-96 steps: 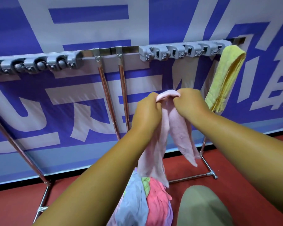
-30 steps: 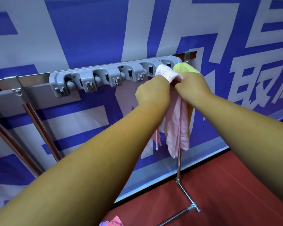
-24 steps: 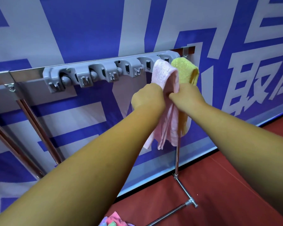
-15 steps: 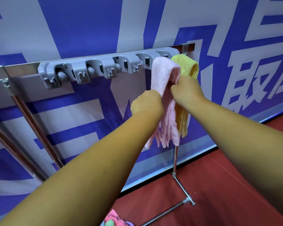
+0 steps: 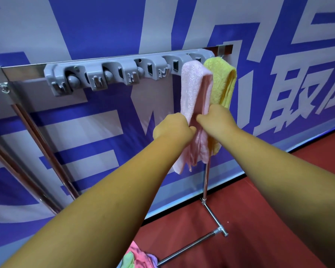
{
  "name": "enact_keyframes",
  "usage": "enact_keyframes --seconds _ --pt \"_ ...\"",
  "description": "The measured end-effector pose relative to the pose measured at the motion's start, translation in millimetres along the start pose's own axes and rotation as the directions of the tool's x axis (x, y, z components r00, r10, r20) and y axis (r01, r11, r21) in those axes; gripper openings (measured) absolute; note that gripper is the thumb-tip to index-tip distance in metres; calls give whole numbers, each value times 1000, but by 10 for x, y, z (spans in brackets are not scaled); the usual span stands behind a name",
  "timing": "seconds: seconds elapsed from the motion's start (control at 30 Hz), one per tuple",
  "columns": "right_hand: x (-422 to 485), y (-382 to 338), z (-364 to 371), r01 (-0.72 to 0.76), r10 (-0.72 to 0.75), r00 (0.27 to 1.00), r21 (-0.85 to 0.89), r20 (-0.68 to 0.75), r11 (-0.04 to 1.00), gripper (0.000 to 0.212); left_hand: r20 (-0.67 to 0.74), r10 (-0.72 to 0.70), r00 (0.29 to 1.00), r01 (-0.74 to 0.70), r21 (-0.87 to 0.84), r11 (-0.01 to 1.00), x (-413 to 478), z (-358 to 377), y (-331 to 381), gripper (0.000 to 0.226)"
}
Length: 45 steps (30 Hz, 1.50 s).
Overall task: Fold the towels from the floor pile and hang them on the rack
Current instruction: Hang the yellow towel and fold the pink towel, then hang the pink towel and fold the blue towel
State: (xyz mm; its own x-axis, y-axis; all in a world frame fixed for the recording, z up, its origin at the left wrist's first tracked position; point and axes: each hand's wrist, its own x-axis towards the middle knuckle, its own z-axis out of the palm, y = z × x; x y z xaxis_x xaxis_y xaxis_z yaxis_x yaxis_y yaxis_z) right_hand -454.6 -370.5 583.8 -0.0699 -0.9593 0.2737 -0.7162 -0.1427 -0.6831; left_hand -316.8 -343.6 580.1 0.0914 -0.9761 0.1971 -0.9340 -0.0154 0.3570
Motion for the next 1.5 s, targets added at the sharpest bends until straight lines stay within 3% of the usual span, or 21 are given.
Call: enact_keyframes --seconds 0.13,0.27,0.33,0.43,0.6,0.87,1.13,1.27,1.43,1.5 --pt "-140 224 274 -132 164 963 -157 212 979 20 171 -35 985 38 -11 999 -155 193 -224 29" --pt "-531 363 606 -139 360 752 -401 553 905 19 319 -88 944 106 -40 994 -456 519 -574 23" --pt "-800 430 850 -77 438 637 -512 635 855 40 380 -119 917 145 -40 989 -619 744 -809 20" --pt "-1180 593 1387 -145 517 519 -526 681 838 45 443 -166 881 215 -63 975 -876 1123 -1253 13" --pt "-1748 711 2256 -321 458 486 -335 745 886 32 507 -234 830 315 -79 946 -1392 1558 -2104 19" --pt "-2565 590 3539 -505 429 340 -222 837 834 21 618 -377 690 517 -56 854 -2218 2037 -3535 25" --pt "-3122 687 4467 -469 521 243 -371 818 802 21 699 -479 531 683 -18 730 -2938 2594 -4535 27" --pt "-3447 841 4818 -531 568 221 -391 793 752 18 681 -499 536 658 32 752 -3274 2881 -4735 19" --pt "-4020 1088 5031 -533 561 77 -441 824 722 25 737 -491 465 660 81 747 -3936 3354 -5000 44" --pt "-4175 1177 5113 -433 550 99 -462 829 774 26 799 -445 405 614 123 780 -4196 3565 -5050 54"
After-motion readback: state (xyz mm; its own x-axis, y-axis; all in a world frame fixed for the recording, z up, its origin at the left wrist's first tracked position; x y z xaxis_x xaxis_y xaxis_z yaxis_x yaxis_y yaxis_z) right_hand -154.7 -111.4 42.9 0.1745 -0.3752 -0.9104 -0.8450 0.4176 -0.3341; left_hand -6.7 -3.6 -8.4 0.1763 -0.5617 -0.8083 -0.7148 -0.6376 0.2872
